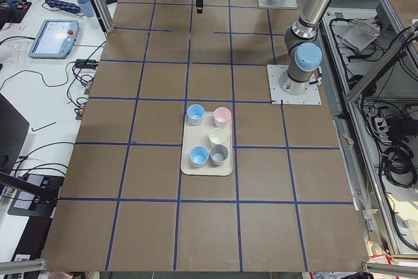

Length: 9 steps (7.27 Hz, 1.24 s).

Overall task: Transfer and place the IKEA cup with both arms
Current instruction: 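Close the right gripper on the yellow cup's rim, then lift the yellow cup off the rack with the right gripper while the left arm rises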

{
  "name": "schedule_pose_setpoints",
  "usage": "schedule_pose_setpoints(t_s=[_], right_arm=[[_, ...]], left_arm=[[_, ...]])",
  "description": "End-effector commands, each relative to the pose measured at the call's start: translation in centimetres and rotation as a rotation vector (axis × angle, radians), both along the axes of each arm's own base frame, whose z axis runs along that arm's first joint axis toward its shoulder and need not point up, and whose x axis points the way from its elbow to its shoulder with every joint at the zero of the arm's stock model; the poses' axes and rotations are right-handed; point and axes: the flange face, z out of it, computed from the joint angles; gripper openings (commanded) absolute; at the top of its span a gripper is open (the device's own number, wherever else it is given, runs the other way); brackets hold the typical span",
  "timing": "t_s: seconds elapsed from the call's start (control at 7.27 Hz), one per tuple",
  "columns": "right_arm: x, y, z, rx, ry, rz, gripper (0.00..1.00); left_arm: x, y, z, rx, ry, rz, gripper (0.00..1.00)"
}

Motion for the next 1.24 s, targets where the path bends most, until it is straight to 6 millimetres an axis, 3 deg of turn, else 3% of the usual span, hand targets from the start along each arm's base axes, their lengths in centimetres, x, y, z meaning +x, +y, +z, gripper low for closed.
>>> schedule_pose_setpoints(t_s=[0.0,0.55,1.1], right_arm=[[0.0,0.0,0.1,-0.002,-0.001,0.002,0.51],[0.0,0.0,2.3,-0.02,0.005,0.002,0.44],[1.5,2.7,14.2,0.002,-0.002,-0.003,0.45]], left_arm=[[0.0,0.1,0.0,0.0,-0.001,0.0,1.0],[0.0,0.1,-0.1,0.001,-0.003,0.0,1.0],[0.0,0.0,0.0,0.0,0.0,0.0,1.0]])
